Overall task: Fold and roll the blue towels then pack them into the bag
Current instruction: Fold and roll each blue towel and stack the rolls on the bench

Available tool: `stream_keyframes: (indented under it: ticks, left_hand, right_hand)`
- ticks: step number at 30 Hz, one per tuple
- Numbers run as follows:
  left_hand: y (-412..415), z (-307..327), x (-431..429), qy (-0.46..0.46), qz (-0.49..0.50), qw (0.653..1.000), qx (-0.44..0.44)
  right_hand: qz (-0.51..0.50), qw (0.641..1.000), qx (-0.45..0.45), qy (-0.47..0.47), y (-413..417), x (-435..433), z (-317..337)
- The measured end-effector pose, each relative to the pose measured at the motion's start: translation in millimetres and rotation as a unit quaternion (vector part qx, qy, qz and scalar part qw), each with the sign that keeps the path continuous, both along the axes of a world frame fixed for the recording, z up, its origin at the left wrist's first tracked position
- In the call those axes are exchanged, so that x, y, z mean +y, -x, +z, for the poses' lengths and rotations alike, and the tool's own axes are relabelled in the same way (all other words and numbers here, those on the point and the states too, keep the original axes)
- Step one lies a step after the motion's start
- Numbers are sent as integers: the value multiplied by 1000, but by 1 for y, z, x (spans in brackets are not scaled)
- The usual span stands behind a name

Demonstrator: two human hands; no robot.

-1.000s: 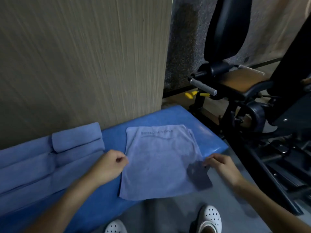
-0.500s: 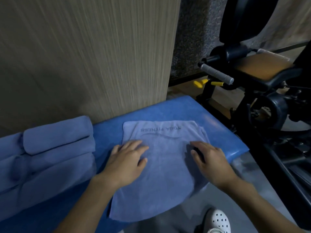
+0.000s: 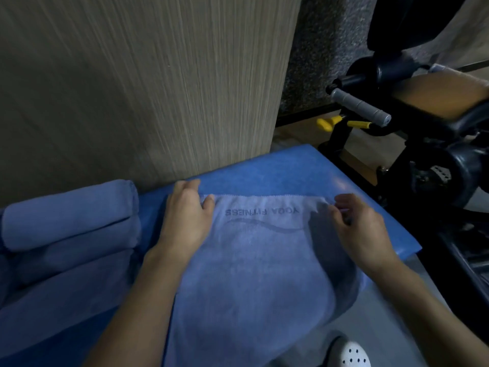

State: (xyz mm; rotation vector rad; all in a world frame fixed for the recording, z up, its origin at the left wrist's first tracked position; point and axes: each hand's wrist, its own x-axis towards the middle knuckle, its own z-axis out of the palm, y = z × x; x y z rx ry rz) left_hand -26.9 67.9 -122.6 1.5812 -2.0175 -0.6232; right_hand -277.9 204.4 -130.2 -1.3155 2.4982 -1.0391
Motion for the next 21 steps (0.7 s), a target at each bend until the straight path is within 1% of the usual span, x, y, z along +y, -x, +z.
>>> stream_keyframes:
  ticks: [3,6,8,10,13,16,19,21]
  left_hand:
    - [8,-11,-11,-25,21,999,-22]
    - [8,-22,-19,-32,40,998,-45]
    - [6,-23,-22,-27,54,997,-38]
    - [5,-21,-23,-23,57,998,-19]
    - [2,-17,-22,-11,48,999,10]
    - [-3,-9,-19,-3,48,997,64]
    - [-8,-6,-13,-14,23,990,137]
    - [-12,-5,-9,-17,7,987,157]
  right_hand:
    - [-6,999,-37,0,2,-12,-3]
    - [-15,999,-41,-10,10,-22,-7]
    - [-11,998,-31,-45,16,-28,-10]
    - [-3,997,-2,-82,16,-31,-10]
    - [-7,997,34,-69,14,-34,-8]
    - [-18,998,36,-48,13,-34,-6]
    - [-3,996,37,-79,13,-30,-10]
    - [-6,997,23,-79,10,-27,-12]
